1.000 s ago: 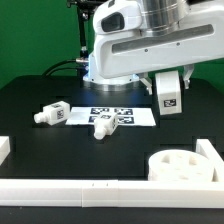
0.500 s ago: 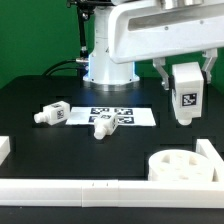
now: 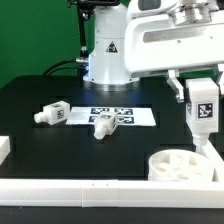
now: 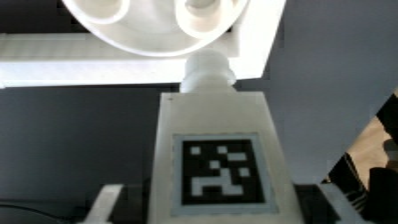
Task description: Assemble stool
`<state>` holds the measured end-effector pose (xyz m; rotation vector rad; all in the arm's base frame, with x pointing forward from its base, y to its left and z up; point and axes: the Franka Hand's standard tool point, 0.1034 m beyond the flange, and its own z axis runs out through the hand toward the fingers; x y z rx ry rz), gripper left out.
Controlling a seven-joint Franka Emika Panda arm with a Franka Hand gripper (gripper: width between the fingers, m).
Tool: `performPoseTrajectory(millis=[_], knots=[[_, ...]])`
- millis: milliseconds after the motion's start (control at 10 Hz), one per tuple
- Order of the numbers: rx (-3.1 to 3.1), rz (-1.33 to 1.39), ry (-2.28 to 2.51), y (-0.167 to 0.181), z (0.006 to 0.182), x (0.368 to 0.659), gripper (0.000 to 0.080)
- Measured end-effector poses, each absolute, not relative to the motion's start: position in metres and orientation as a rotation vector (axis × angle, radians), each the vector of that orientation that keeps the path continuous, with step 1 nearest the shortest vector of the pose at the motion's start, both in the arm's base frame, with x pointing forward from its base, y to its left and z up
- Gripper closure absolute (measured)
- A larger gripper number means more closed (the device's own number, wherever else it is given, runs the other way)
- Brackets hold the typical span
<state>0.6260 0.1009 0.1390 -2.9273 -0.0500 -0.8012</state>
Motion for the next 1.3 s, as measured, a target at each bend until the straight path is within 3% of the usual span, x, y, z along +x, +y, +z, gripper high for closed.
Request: performPoseTrajectory(millis=[1300], knots=[[-2.979, -0.764, -0.238, 0.11, 0.099, 0.625, 0.0466]])
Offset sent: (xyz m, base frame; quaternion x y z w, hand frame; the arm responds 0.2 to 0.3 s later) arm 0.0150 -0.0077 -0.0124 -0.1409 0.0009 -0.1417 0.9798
